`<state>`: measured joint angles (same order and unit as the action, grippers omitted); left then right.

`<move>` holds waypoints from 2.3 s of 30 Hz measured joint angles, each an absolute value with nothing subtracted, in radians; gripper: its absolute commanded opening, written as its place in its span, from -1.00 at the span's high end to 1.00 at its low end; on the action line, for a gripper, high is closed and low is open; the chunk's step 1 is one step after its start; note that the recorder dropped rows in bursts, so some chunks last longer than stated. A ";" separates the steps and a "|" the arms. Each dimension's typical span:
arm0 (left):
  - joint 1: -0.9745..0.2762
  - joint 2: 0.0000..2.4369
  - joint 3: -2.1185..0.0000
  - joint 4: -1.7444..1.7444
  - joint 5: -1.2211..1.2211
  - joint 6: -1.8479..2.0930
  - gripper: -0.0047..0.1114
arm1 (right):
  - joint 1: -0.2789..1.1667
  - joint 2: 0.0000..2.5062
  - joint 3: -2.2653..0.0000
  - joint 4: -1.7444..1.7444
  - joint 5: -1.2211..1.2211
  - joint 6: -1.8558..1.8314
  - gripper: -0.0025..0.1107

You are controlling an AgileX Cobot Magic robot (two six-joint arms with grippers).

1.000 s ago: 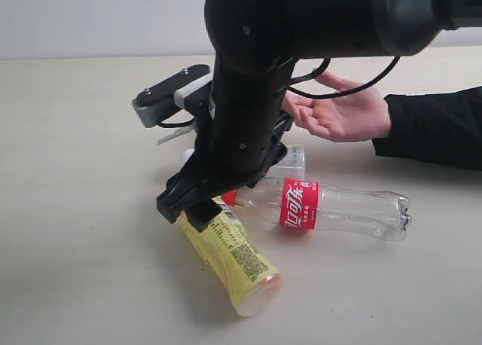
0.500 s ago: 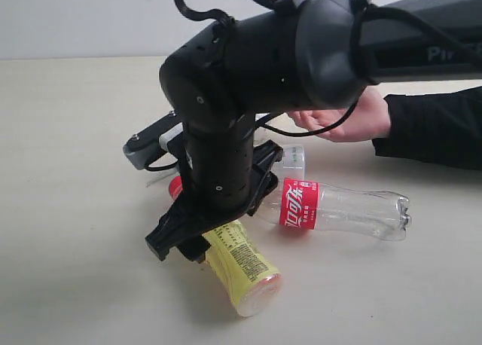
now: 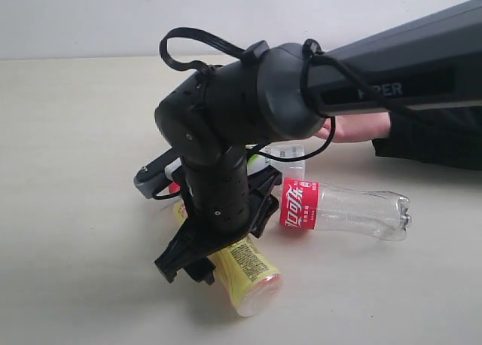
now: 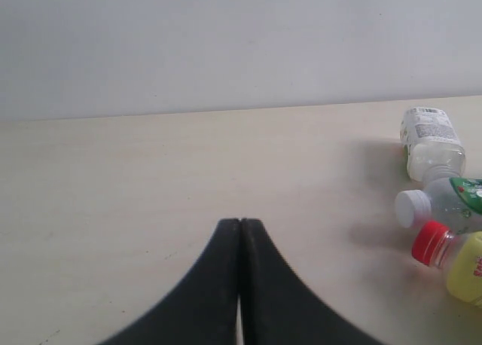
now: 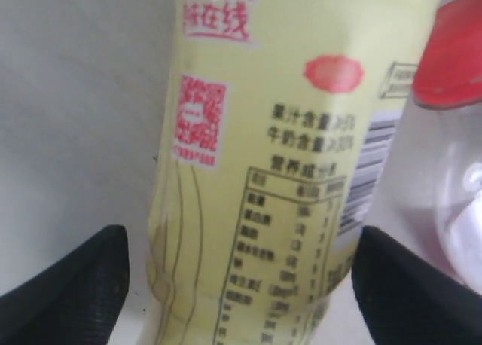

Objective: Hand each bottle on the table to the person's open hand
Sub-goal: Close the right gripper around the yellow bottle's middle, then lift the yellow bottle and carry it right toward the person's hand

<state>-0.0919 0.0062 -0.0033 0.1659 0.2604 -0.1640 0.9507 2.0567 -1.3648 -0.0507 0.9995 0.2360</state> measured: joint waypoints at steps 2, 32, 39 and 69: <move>-0.092 0.006 -0.003 0.166 0.260 -0.164 0.92 | 0.951 2.070 -1.365 -0.051 1.000 0.236 -0.41; -0.092 0.006 -0.003 0.166 0.260 -0.164 0.92 | 0.951 2.094 -1.365 -0.051 0.978 0.263 0.96; -0.092 0.006 -0.003 0.166 0.260 -0.164 0.92 | 0.951 2.094 -1.366 -0.049 0.976 0.263 0.96; -0.092 0.006 -0.003 0.166 0.260 -0.164 0.92 | 0.812 1.397 -1.397 -0.095 1.221 0.190 0.96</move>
